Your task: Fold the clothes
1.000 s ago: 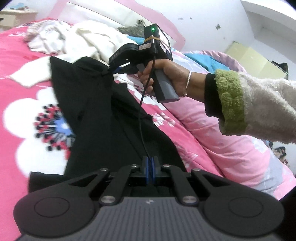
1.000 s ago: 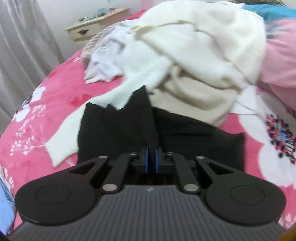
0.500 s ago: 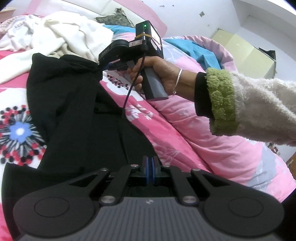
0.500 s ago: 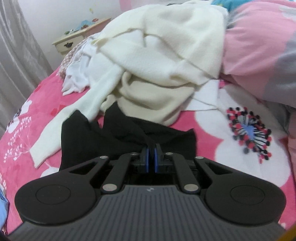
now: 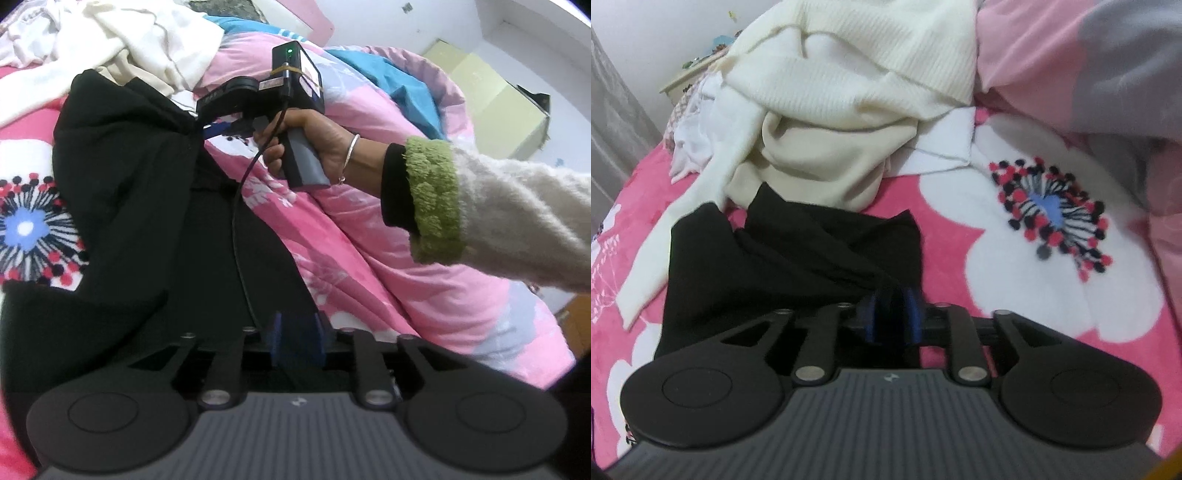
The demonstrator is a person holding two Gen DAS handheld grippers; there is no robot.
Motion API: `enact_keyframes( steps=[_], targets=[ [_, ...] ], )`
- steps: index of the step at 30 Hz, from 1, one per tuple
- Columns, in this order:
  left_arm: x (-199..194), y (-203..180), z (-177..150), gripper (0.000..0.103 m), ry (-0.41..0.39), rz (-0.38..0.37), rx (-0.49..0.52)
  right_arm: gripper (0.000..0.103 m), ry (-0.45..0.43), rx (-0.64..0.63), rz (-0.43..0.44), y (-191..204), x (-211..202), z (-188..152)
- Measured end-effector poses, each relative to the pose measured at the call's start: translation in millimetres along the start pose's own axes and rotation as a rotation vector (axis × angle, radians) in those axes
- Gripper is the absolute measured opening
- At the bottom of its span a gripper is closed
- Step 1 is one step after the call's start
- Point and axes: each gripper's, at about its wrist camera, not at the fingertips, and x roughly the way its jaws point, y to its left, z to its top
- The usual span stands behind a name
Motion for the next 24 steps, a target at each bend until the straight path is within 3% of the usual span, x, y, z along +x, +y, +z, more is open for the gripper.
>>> enact_keyframes(
  steps=[2,5,11,16,21,24],
  targets=[
    [-15.0,2.7,-0.9,0.038,0.022,-0.012,0.008,0.033,-0.018,-0.001,0.005,-3.3,-14.5,1.5],
    [-44.1,10.1,-5.0,0.051,0.042,0.02,0.005,0.033,-0.034,-0.022,0.042,-6.0,-52.1,-3.4],
    [-105.3,49.4,-6.7,0.057,-0.012,0.184,-0.083,0.035,-0.002,-0.165,0.098,3.1,-159.7,-31.2],
    [-119.7,78.3,2.0,0.059,-0.077,0.294,-0.159,0.049,0.086,-0.174,0.227,29.3,-238.6,-81.0],
    [-75.9,92.5,14.8,0.058,-0.045,0.366,-0.095,0.053,0.086,0.057,0.475,48.9,-229.7,-150.8],
    [-52.2,100.5,20.2,0.047,-0.024,0.393,-0.072,0.053,0.143,0.211,0.54,52.8,-201.1,-185.0]
  ],
)
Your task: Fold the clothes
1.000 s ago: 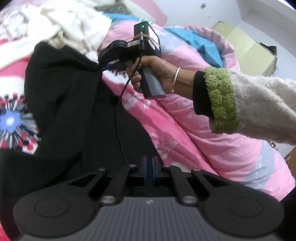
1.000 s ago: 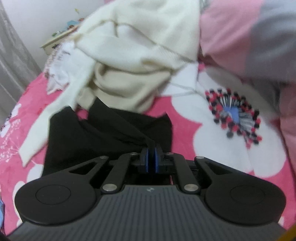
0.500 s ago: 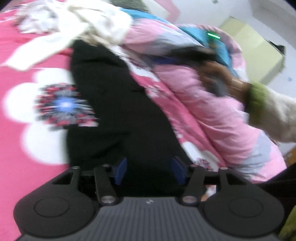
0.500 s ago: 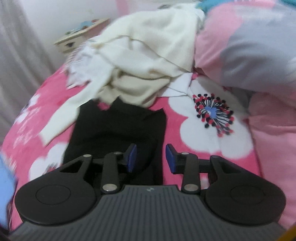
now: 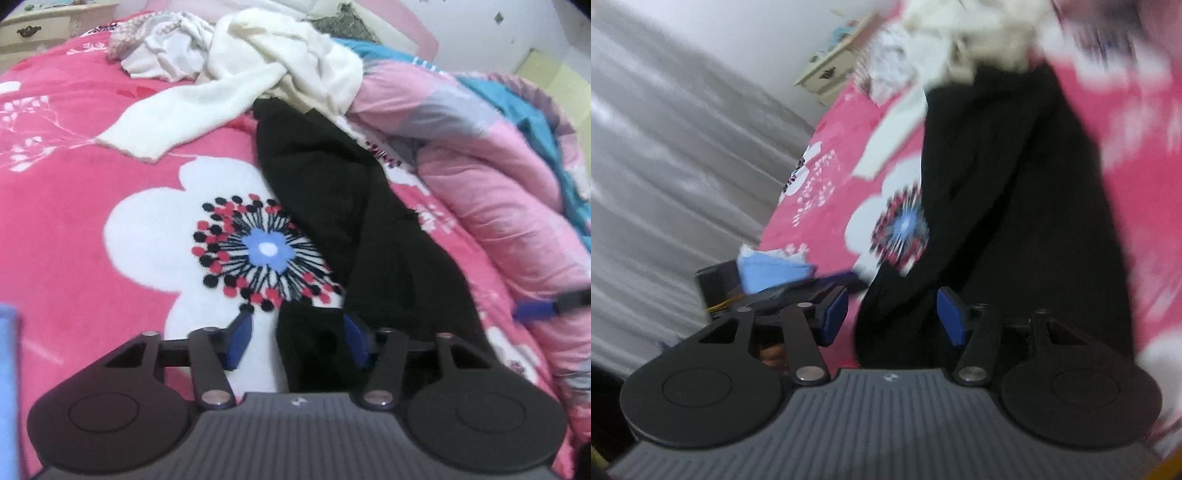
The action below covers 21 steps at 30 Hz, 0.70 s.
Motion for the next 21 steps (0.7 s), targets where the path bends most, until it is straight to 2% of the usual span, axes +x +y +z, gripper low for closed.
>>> enact_keyframes(
  steps=[1,2,5,9,13,17,21],
  targets=[
    [7.6,0.2,0.2,0.039,0.011,0.012,0.0,0.053,0.009,0.036,0.017,-4.6,4.9,-5.4],
    [13.4,-0.2,-0.7,0.026,0.021,0.02,0.004,0.053,0.012,0.053,0.017,-8.7,7.8,-7.9],
    [13.6,-4.6,-9.9,0.005,0.002,0.025,0.042,0.053,-0.005,0.054,-0.018,-14.2,3.2,-6.3],
    [-5.1,-18.3,-16.4,0.004,-0.049,0.014,0.042,0.053,-0.042,0.076,-0.036,-22.2,-8.3,-8.6],
    [-32.6,-50.0,-16.6,0.004,-0.103,-0.092,0.083,0.053,-0.055,0.116,-0.048,-32.7,-12.8,-13.0],
    [-41.2,-95.9,-26.1,0.004,-0.095,-0.207,0.194,0.053,-0.052,0.178,-0.018,-40.1,-19.5,-15.4],
    [-30.5,-130.1,-42.9,0.004,-0.059,-0.257,0.287,0.053,-0.021,0.295,0.036,-53.8,-19.5,-22.3]
  ],
)
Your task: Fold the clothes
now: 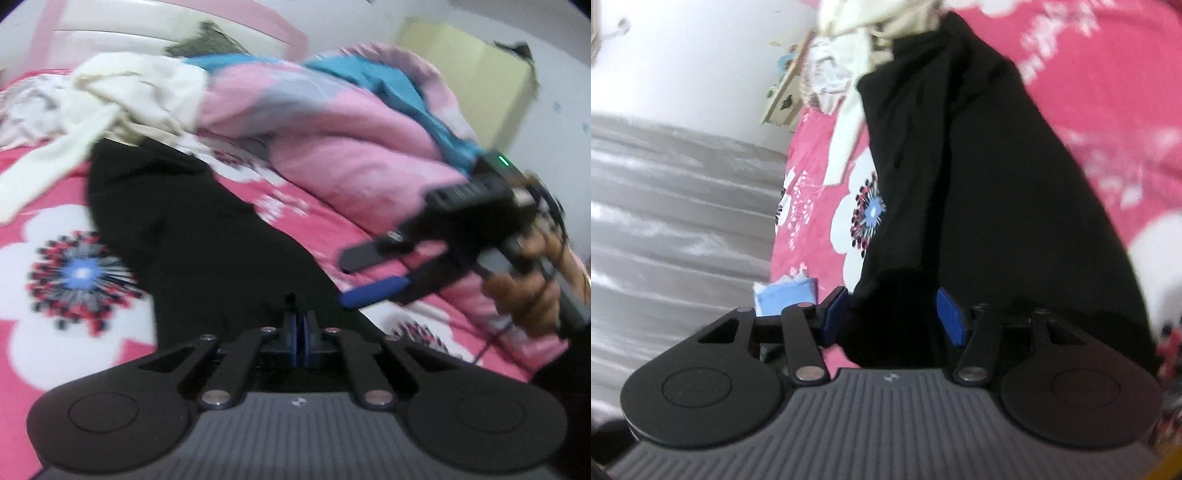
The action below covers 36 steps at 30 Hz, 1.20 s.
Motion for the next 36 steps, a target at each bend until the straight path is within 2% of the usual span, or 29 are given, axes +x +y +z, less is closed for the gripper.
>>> enact_keyframes(
  steps=[3,9,12,14,15,16,18,19,21,23,26,29,32,34,36],
  targets=[
    [11.7,-14.8,-6.6,0.004,0.031,-0.039,0.032,0.053,0.019,0.072,-0.01,-11.3,4.5,-1.3],
    [20.4,-35.7,-16.6,0.004,0.06,-0.092,0.112,0.053,0.069,0.125,-0.065,-30.0,11.4,-6.3],
    [20.5,-42.4,-21.2,0.004,0.071,-0.106,0.15,0.051,0.111,0.161,-0.057,-40.8,14.2,-12.5],
    [21.3,-46.4,-23.3,0.004,0.077,-0.119,0.162,0.045,0.131,0.183,-0.04,-45.7,13.3,-16.6],
    [22.0,-48.4,-23.8,0.004,0.079,-0.126,0.167,0.036,0.137,0.193,-0.033,-47.5,12.4,-18.2],
    [23.1,-50.5,-23.2,0.004,0.078,-0.128,0.172,0.023,0.142,0.199,-0.029,-49.2,11.6,-20.1],
    [26.5,-54.6,-22.1,0.005,0.082,-0.141,0.182,0.007,0.146,0.197,-0.029,-50.1,8.6,-21.8],
    [28.2,-56.6,-21.6,0.005,0.086,-0.149,0.186,0.003,0.139,0.181,-0.043,-49.0,6.1,-22.3],
    [28.8,-58.6,-20.7,0.016,0.109,-0.188,0.186,0.001,0.116,0.131,-0.083,-46.5,-0.9,-21.2],
    [21.7,-58.9,-21.9,0.035,0.115,-0.204,0.204,0.001,0.09,0.107,-0.122,-49.8,-10.7,-17.7],
    [6.8,-50.6,-25.8,0.051,0.129,-0.167,0.25,0.001,0.049,0.093,-0.188,-61.0,-26.4,-10.8],
    [-4.2,-35.4,-31.9,0.054,0.171,-0.102,0.264,0.001,0.028,0.132,-0.21,-77.8,-37.0,-7.5],
    [-5.1,-28.8,-42.0,0.055,0.246,-0.073,0.278,0.001,0.02,0.147,-0.217,-86.9,-40.5,-8.1],
    [-1.0,-33.0,-49.6,0.055,0.304,-0.069,0.32,0.001,0.024,0.148,-0.217,-92.3,-40.4,-7.6],
    [1.4,-38.0,-57.8,0.054,0.321,-0.044,0.366,0.001,0.025,0.128,-0.224,-90.7,-37.4,-7.6]
  ],
)
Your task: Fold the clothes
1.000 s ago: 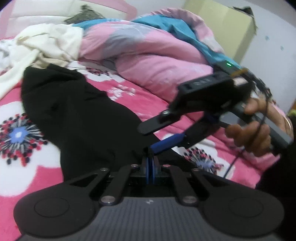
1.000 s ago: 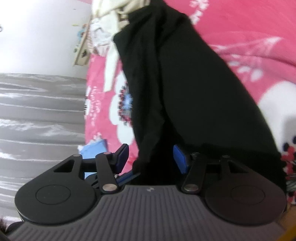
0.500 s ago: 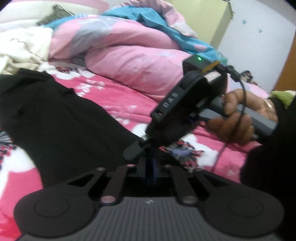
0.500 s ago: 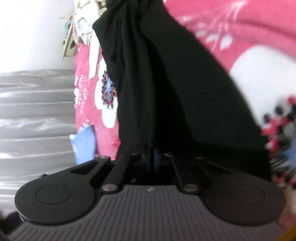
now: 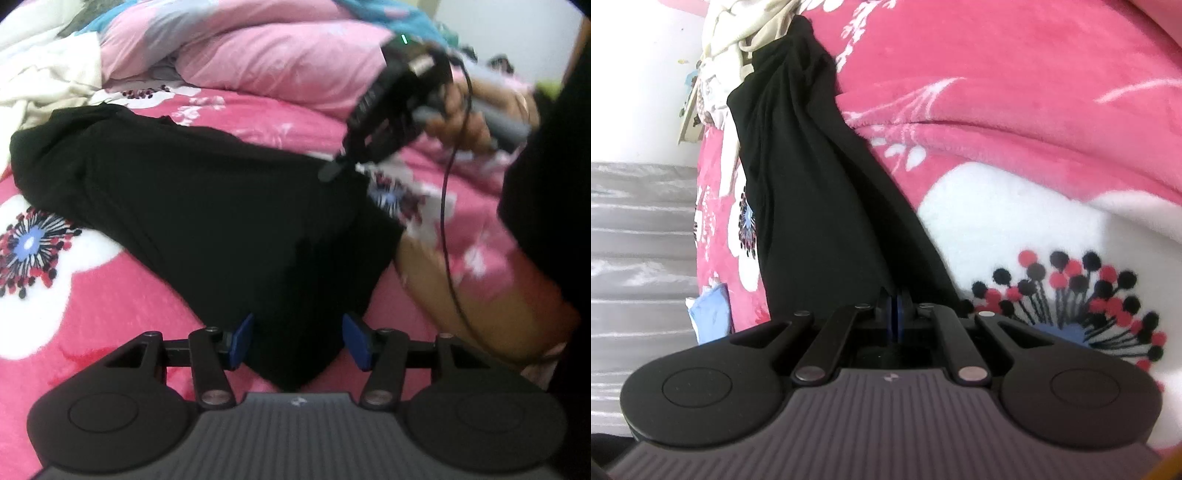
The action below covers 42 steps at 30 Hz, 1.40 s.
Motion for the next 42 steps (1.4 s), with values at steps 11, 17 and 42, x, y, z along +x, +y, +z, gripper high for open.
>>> enact_keyframes(
  steps=[11,17,42],
  targets=[
    [3.7,-7.4,-7.5,0.042,0.007,0.105,0.017,0.006,0.057,-0.085,-0.008,10.9,12.9,-11.4],
    [3.0,-2.7,-8.6,0.04,0.006,0.13,-0.01,0.006,0.075,-0.134,-0.045,15.0,23.9,-15.5],
    [12.1,-17.8,-12.0,0.039,0.056,0.192,0.034,0.003,-0.024,-0.176,0.037,36.3,-23.9,-20.1]
  ],
)
